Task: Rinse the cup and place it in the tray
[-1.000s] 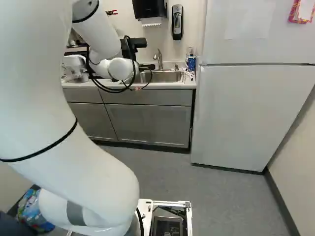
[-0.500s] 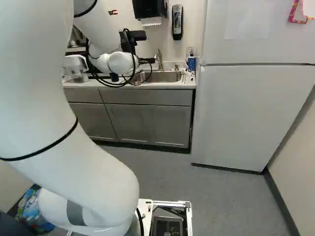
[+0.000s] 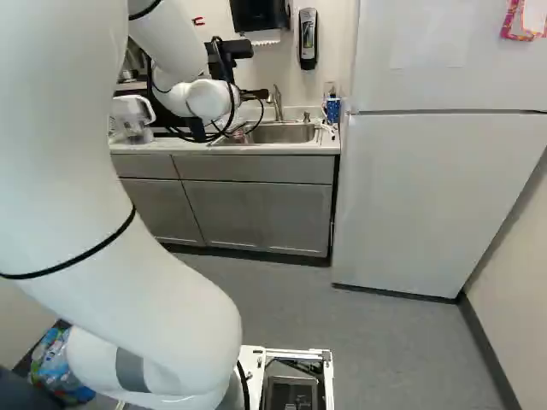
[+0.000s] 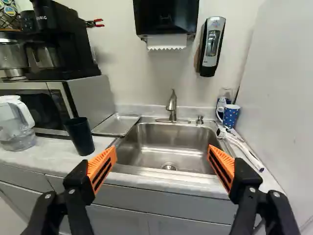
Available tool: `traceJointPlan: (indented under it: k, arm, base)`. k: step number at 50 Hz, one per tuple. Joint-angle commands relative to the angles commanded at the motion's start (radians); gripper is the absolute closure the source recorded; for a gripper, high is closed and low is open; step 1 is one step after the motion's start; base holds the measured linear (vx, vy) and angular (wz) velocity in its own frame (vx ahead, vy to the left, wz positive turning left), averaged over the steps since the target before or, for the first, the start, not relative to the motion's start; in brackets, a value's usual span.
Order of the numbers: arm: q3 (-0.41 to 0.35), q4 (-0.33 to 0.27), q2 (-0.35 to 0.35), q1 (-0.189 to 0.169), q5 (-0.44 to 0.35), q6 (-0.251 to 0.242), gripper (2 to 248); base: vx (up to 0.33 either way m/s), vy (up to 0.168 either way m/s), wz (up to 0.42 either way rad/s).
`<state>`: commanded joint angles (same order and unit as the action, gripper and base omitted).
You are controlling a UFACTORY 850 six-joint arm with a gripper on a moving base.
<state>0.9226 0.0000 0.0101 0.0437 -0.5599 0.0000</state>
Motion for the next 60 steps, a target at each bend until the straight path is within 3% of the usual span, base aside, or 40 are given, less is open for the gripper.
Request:
traceJointPlan:
  k: [60]
  arm:
    - [0.002, 0.0, 0.002, 0.0, 0.0, 0.0, 3]
  base:
    - [0.035, -0.001, 0.004]
